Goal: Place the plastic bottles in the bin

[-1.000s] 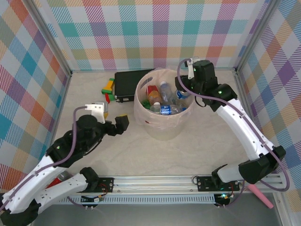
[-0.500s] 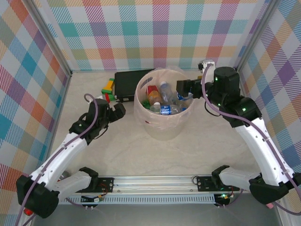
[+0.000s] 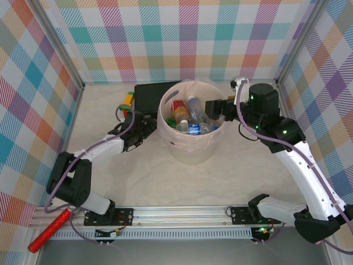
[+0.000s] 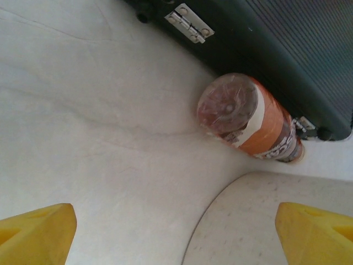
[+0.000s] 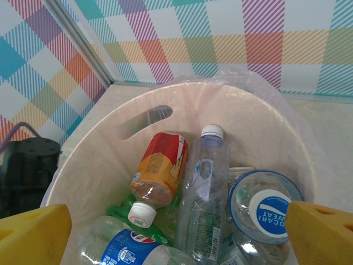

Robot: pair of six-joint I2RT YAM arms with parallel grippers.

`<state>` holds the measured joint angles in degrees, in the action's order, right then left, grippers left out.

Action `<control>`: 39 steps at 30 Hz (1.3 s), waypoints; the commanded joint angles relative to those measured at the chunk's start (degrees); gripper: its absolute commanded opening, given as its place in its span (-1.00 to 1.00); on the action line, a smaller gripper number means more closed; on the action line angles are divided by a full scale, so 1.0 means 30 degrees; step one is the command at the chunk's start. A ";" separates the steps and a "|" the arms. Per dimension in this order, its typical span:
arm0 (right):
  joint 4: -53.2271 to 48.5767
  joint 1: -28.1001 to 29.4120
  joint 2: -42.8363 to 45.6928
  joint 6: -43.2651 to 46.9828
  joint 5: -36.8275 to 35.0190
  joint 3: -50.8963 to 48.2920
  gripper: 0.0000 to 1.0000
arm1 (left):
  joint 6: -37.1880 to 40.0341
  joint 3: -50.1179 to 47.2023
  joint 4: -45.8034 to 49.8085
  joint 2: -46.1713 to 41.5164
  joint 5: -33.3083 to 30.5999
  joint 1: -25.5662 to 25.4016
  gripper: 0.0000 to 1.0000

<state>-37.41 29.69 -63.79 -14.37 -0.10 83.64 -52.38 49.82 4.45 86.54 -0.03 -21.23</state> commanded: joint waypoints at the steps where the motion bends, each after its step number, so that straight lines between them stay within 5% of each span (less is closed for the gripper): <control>1: 0.0221 0.0122 0.0403 -0.0124 0.0304 -0.0134 0.98 | -0.0902 0.0984 -0.3286 0.1247 0.0723 0.0050 0.91; 12: 0.0117 0.0151 0.0316 0.0059 0.0041 -0.0164 0.98 | -0.0883 0.2779 -0.5687 0.5962 0.2025 0.0019 0.91; 18: 0.0216 0.0166 0.0348 -0.0071 0.0124 -0.0367 0.98 | -0.1196 0.2972 -0.4524 0.6955 0.0975 0.0017 0.79; 34: 0.0661 0.0181 0.0631 -0.0102 0.0392 -0.1006 0.98 | -0.0257 -0.2194 0.2007 -0.0910 -0.3479 0.1599 0.75; 39: 0.0786 0.0237 0.0607 -0.0101 0.0604 -0.1021 0.98 | 0.1112 -0.2289 0.2439 -0.3134 -0.2400 0.1599 0.81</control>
<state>-36.93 29.98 -62.87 -14.37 0.47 81.17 -52.42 42.48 9.04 79.02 -7.79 -16.73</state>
